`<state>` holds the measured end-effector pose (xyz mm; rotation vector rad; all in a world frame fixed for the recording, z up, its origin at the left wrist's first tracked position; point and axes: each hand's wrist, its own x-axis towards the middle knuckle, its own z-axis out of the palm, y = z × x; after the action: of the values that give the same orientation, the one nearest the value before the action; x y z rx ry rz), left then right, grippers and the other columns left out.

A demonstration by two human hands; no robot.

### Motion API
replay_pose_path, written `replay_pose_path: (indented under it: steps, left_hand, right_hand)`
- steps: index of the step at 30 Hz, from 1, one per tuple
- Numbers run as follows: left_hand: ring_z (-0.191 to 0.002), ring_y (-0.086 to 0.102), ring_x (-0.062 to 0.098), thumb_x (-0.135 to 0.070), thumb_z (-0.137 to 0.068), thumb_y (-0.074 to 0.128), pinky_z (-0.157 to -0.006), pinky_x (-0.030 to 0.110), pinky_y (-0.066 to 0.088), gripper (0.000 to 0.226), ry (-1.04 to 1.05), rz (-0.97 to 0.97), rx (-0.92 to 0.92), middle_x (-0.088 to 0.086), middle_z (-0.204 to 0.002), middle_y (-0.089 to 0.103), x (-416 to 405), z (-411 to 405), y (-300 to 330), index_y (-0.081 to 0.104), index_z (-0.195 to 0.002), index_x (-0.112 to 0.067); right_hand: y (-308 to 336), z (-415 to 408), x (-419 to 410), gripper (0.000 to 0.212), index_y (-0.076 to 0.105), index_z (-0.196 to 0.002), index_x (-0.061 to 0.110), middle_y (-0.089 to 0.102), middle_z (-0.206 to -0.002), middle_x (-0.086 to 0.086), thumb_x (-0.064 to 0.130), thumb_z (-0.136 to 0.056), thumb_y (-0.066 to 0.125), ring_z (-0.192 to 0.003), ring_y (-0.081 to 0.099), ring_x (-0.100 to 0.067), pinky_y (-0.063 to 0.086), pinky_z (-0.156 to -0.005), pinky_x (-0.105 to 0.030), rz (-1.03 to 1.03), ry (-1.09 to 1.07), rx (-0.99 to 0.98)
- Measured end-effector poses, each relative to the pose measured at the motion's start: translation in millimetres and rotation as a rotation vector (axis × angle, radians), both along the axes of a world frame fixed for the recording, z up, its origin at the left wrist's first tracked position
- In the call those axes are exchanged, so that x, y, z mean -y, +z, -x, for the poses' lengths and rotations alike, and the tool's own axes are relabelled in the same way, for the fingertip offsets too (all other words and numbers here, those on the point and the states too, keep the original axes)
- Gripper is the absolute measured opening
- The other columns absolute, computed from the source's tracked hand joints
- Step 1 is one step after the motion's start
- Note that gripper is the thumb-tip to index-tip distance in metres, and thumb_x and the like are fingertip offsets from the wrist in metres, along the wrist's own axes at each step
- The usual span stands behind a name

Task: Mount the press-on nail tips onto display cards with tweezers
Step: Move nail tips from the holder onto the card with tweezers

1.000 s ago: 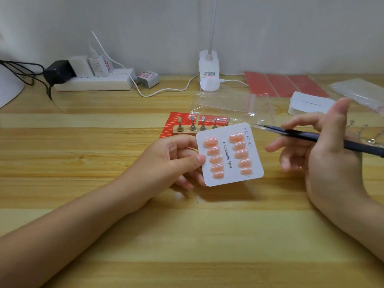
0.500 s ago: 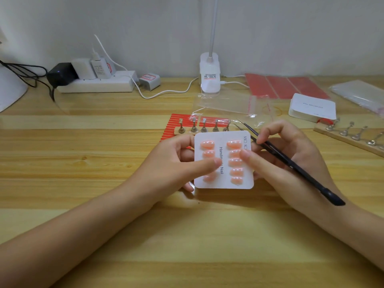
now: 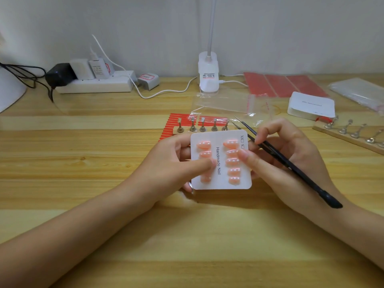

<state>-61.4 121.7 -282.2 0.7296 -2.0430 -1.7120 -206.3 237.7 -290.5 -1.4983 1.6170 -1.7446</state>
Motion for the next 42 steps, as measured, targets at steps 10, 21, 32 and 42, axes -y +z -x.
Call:
replay_pose_path:
  steps: [10,21,32,42]
  left_hand:
    - [-0.061,0.066,0.006,-0.004,-0.08,0.065,-0.043,0.021,0.051,0.025,-0.048,-0.028,-0.001,-0.007,-0.073,0.071,3.5,-4.0,5.0,0.063,-0.1,-0.018]
    - [-0.068,0.071,0.015,-0.027,-0.073,0.065,-0.045,0.013,0.048,0.013,-0.133,-0.13,0.033,-0.002,-0.076,0.073,12.2,-8.9,5.9,0.075,-0.08,-0.031]
    - [-0.062,0.07,0.016,-0.005,-0.081,0.063,-0.045,0.015,0.049,0.017,-0.075,-0.101,0.024,0.002,-0.068,0.071,8.6,-8.0,3.6,0.071,-0.07,-0.015]
    - [-0.061,0.07,0.016,-0.005,-0.082,0.062,-0.044,0.015,0.048,0.014,-0.042,-0.085,0.013,0.003,-0.066,0.07,9.0,-8.3,3.0,0.068,-0.071,-0.013]
  right_hand:
    - [0.3,-0.3,1.7,0.022,0.047,-0.078,0.019,0.057,-0.068,-0.003,0.02,-0.068,0.067,-0.059,0.06,-0.026,0.053,-0.052,-0.019,-0.021,0.011,0.083]
    - [1.8,5.4,-0.3,0.027,0.045,-0.079,0.018,0.061,-0.061,0.01,0.001,-0.075,0.066,-0.056,0.064,0.0,0.05,-0.045,-0.016,-0.007,-0.063,0.239]
    - [7.6,10.9,-2.6,0.027,0.056,-0.076,0.031,0.055,-0.052,0.007,0.055,-0.086,0.048,-0.049,0.046,-0.008,0.041,-0.049,-0.027,0.114,-0.217,0.245]
    - [9.3,2.7,-10.9,0.037,0.073,-0.076,0.022,0.06,-0.051,-0.007,0.052,-0.077,0.05,-0.038,0.05,-0.012,0.04,-0.042,-0.015,-0.031,0.012,0.131]
